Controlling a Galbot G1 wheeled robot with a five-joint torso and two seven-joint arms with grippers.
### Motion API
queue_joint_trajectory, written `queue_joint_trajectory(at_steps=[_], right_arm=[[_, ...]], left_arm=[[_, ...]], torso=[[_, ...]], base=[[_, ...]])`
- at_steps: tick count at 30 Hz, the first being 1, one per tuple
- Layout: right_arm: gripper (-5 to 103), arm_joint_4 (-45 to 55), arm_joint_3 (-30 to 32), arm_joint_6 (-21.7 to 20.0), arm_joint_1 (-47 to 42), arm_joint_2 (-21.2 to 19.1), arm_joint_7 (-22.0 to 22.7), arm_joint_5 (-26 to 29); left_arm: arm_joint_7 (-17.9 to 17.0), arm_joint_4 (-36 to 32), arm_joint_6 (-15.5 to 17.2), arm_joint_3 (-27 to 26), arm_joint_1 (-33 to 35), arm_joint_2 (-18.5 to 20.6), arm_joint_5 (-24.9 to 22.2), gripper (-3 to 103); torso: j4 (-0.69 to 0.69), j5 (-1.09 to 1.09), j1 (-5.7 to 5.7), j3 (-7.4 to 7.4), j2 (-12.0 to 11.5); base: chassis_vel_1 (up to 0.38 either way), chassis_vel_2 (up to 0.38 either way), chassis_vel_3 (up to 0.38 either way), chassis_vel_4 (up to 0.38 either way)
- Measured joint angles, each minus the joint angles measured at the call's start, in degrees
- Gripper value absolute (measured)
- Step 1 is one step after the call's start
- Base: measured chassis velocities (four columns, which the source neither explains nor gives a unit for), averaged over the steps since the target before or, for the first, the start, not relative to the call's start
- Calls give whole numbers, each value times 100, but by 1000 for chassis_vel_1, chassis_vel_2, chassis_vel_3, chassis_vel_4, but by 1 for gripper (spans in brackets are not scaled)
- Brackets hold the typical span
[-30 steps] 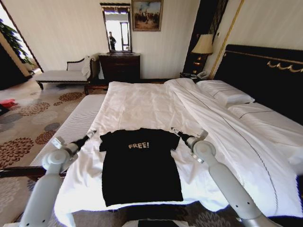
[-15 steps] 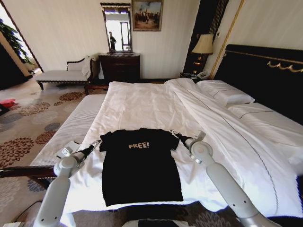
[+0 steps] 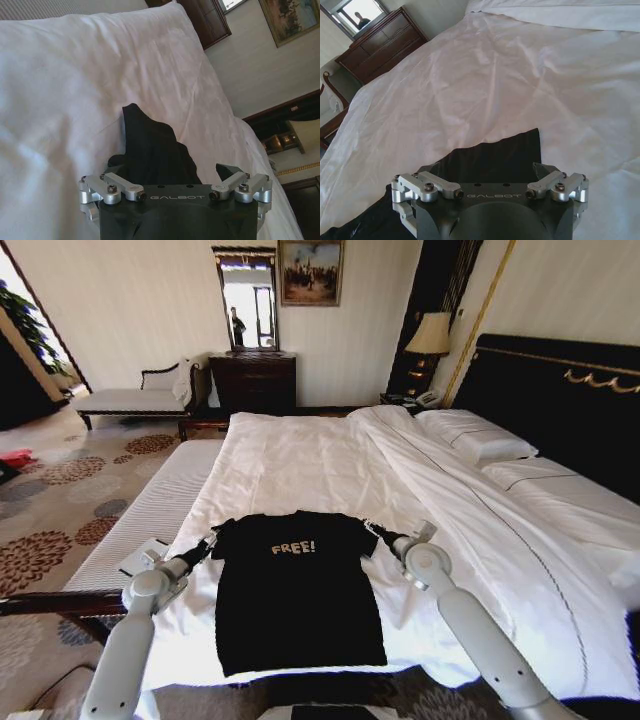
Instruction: Fold the clothes on the bed.
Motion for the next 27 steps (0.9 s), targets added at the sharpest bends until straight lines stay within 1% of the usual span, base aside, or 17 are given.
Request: queue_joint_trajectory(at_steps=[6, 10, 12, 13, 16, 19, 21, 24, 27], right_arm=[[100, 14, 41, 0, -21, -19, 9, 0], [100, 32, 100, 0, -61, -30, 11, 5], [100, 33, 105, 0, -70, -30, 11, 5], [100, 31, 107, 0, -82, -24, 12, 2], [100, 23, 107, 0, -88, -6, 13, -15], [100, 25, 100, 0, -95, 17, 18, -24], [100, 25, 98, 0, -97, 17, 19, -27], [100, -27, 29, 0, -37, 2, 20, -30], [100, -78, -55, 0, 48, -1, 18, -27]], left_arm=[[12, -79, -8, -99, 26, 59, -14, 100], [-33, -445, -3, -303, 84, 204, -323, 100], [-32, -501, 0, -319, 100, 231, -317, 100], [-17, -494, 2, -321, 105, 267, -226, 100], [-8, -346, -16, -295, 68, 284, -85, 100], [44, 7, -35, -192, -74, 256, 131, 100], [59, 92, -35, -161, -120, 242, 180, 100], [102, 420, -35, -91, -261, 178, 353, 100], [127, 503, -40, -95, -277, 157, 422, 100]], torso=[[0, -1, 0, 0, 0], [1, 1, 0, 0, 0], [0, 1, 0, 0, 0], [0, 1, 0, -1, 0], [1, 1, -1, -1, 0], [2, -1, 0, 0, 0], [1, -1, 0, 0, 0], [-4, 0, 0, 0, 0], [-1, 0, 0, 0, 0]], base=[[0, 0, 0, 0], [0, 0, 0, 0], [0, 0, 0, 0], [0, 0, 0, 0], [0, 0, 0, 0], [0, 0, 0, 0], [0, 0, 0, 0], [0, 0, 0, 0], [0, 0, 0, 0]])
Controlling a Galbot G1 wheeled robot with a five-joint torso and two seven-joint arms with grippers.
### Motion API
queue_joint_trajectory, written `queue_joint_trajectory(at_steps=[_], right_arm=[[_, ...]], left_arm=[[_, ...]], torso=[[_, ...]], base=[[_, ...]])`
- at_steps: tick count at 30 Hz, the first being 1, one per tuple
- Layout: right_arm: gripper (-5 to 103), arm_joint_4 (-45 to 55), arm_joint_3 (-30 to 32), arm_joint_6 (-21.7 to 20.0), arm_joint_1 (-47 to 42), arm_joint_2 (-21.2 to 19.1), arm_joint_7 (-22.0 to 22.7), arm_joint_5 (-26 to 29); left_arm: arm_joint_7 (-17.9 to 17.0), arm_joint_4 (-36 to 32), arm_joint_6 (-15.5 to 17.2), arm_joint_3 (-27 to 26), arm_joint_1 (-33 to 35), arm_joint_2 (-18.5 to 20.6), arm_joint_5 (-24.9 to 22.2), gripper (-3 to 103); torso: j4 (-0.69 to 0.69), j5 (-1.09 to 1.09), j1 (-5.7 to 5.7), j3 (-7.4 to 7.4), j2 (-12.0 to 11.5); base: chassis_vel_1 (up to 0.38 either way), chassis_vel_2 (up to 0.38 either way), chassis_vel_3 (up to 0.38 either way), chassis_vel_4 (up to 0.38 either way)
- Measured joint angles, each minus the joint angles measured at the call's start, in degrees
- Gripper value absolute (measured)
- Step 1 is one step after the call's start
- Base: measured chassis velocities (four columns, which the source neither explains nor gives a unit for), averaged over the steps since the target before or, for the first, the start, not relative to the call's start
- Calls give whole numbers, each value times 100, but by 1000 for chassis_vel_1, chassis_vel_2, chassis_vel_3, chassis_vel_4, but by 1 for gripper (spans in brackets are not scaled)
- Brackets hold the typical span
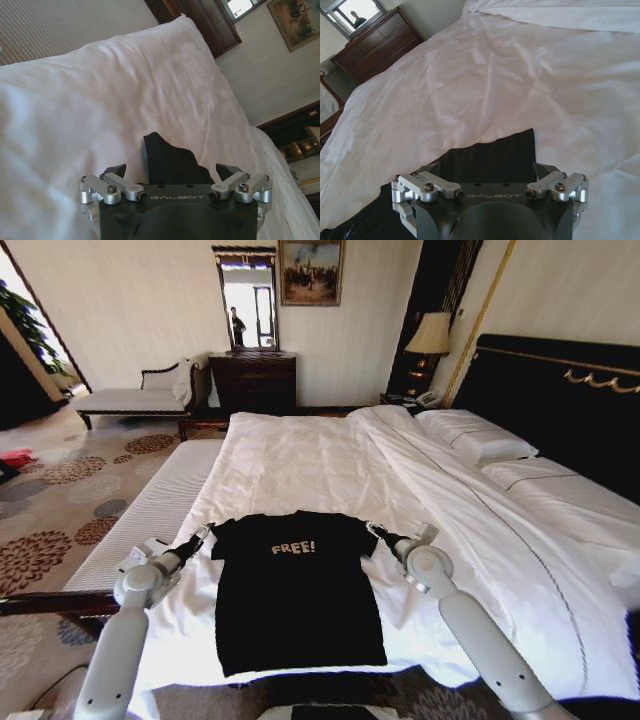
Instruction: Fold the clothes on the bed.
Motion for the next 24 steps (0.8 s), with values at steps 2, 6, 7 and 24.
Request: queue_joint_trajectory(at_steps=[2, 6, 7, 24], right_arm=[[100, -81, -90, 0, 98, -1, -5, 8], [100, -151, -167, -1, 189, 11, -6, 11], [100, -169, -197, -1, 217, 16, -6, 11], [100, -276, -340, -1, 380, 9, -7, 19]], left_arm=[[53, 176, -38, -2, -66, -25, 132, 100], [110, 377, -70, 35, -167, -33, 236, 100], [121, 418, -77, 43, -189, -39, 258, 100], [228, 386, -62, 252, -192, -342, 307, 100]], torso=[[4, 0, 0, 0, 0], [0, 0, 0, 0, 0], [0, 1, 0, 0, 0], [1, 0, 0, 0, 0]], base=[[0, 0, 0, 0], [0, 0, 0, 0], [0, 0, 0, 0], [0, 0, 0, 0]])
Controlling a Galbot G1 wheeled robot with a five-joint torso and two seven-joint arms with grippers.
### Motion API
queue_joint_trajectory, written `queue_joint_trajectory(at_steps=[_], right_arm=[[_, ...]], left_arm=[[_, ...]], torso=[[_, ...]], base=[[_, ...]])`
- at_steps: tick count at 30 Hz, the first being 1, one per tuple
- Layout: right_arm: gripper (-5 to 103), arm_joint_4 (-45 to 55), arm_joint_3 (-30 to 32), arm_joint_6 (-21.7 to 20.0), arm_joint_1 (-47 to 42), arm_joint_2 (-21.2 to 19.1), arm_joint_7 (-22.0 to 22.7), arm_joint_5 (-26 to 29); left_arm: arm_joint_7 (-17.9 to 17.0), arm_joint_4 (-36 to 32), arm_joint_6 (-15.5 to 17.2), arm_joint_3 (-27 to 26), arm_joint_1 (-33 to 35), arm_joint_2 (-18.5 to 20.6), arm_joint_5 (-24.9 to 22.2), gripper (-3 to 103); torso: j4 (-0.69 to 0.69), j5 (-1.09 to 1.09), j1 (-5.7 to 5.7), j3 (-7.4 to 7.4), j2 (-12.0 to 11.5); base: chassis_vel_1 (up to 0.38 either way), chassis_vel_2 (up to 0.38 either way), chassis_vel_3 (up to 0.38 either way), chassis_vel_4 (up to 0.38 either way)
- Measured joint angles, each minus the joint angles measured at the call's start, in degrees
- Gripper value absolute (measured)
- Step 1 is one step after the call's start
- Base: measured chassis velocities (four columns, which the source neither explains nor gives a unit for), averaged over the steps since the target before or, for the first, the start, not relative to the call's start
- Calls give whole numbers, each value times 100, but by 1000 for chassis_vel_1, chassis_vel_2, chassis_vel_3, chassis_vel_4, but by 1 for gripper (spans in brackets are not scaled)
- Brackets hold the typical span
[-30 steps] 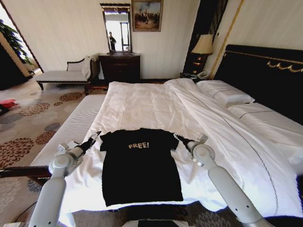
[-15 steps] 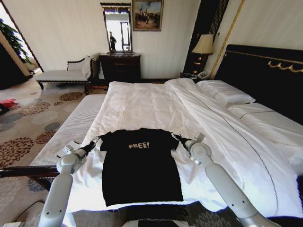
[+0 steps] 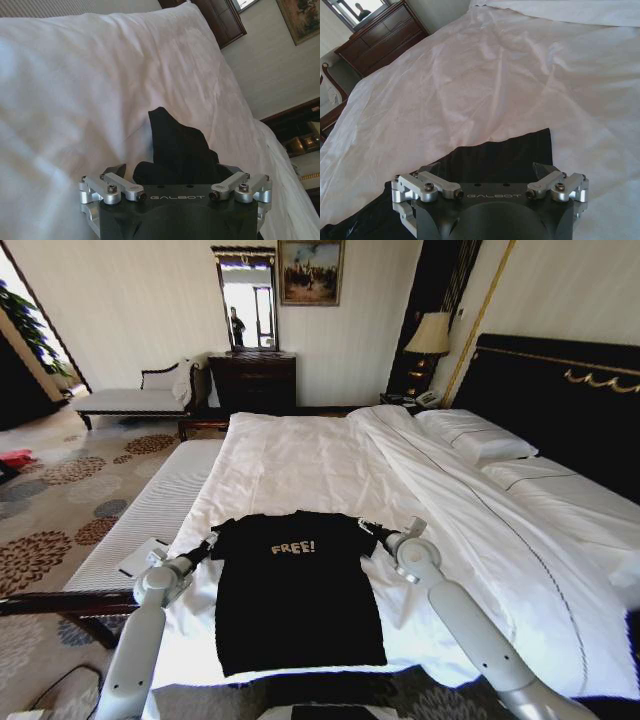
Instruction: Fold the clothes on the bed.
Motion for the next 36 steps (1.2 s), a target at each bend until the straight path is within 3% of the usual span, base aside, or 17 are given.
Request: queue_joint_trajectory(at_steps=[6, 16, 27, 31, 36], right_arm=[[100, 21, -15, 0, 1, -24, 20, 8], [100, 36, -20, 0, 10, -31, 37, 18], [100, 61, 36, -4, -55, -27, 43, 14], [100, 70, 69, -5, -75, -30, 50, 9], [100, 112, 91, -5, -112, -7, 59, 8]], left_arm=[[101, -77, -133, 24, -20, -137, -88, 100], [-61, -638, -135, -81, 170, -201, -426, 100], [-402, -2502, -96, -480, 438, 217, -1300, 100], [-412, -2431, -27, -435, 438, 305, -1107, 100], [-272, -1649, 1, -304, 458, 169, -541, 100]], torso=[[-1, 1, 0, 0, 0], [0, 0, 0, 0, 0], [1, 2, 0, -1, 1], [-1, 1, 0, -1, 0], [1, -1, 0, 0, 0]], base=[[0, 0, 0, 0], [0, 0, 0, 0], [0, 0, 0, 0], [0, 0, 0, 0], [0, 0, 0, 0]])
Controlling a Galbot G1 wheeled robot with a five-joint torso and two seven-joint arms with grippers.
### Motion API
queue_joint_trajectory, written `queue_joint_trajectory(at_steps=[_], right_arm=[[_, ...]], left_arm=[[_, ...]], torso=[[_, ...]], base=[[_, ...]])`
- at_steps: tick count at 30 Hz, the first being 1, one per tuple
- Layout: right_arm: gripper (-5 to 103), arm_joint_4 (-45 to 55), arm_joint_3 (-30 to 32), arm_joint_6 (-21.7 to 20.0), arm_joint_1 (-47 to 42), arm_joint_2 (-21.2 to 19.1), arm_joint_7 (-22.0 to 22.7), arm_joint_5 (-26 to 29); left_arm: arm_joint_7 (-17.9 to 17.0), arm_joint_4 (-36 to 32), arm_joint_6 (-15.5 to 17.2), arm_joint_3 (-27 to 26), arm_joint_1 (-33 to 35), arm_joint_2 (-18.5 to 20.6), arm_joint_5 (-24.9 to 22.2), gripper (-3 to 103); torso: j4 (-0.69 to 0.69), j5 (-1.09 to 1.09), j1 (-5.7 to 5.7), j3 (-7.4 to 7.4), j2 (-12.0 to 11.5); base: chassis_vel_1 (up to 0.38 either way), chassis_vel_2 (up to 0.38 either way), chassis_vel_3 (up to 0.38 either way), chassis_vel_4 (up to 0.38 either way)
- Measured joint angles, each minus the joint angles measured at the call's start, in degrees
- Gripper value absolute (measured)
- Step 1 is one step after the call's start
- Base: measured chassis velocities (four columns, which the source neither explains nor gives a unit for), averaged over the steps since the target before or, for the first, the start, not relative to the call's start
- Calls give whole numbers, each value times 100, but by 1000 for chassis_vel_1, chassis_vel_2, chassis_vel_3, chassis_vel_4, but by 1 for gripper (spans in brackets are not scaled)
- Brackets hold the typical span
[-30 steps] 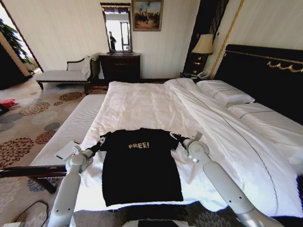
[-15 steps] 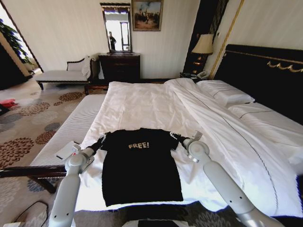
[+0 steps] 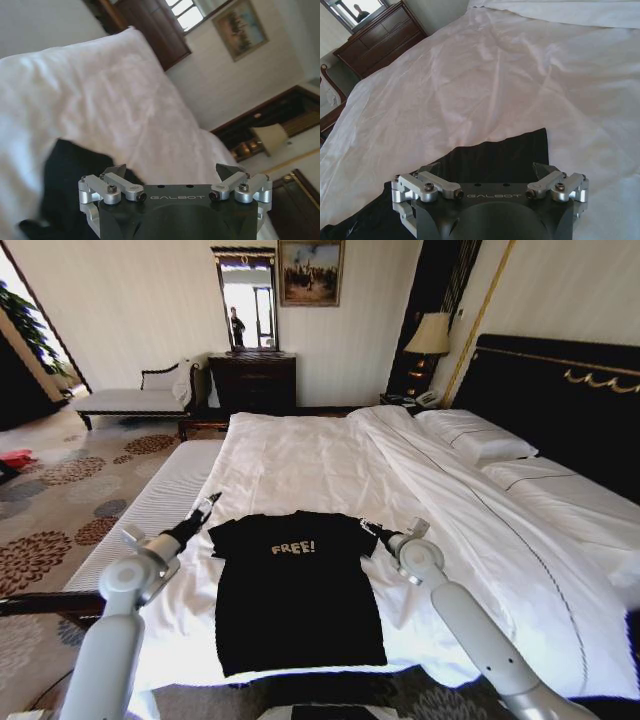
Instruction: Fold the clothes on the bed.
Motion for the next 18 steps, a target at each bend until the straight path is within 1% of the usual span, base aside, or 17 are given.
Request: queue_joint_trajectory(at_steps=[1, 2, 3, 6, 11, 18], right_arm=[[100, 2, 9, 0, -14, -3, 0, -1], [100, 2, 44, 0, -47, -15, -1, -2], [100, 2, 44, 0, -47, -15, -1, -2], [100, -23, 105, -2, -96, -52, -7, -5], [100, -58, 129, -2, -100, -58, -14, -5], [100, -122, 76, -2, -49, -24, -18, -18]], left_arm=[[27, 185, -9, 15, -19, -40, 77, 100], [56, 511, -28, 41, -75, -115, 199, 100], [56, 511, -28, 41, -75, -115, 199, 100], [128, 936, -39, 84, -147, -203, 390, 100], [232, 1199, -59, 109, -148, -216, 606, 100], [277, 1330, -80, 120, -116, -268, 683, 100]], torso=[[0, 0, 0, 0, 0], [0, 0, 0, 0, 0], [0, 0, 0, 0, 0], [-2, 1, 0, 0, 0], [-1, 2, 0, 0, 0], [0, 2, 0, 0, 0]], base=[[0, 0, 0, 0], [0, 0, 0, 0], [0, 0, 0, 0], [0, 0, 0, 0], [0, 0, 0, 0], [0, 0, 0, 0]])
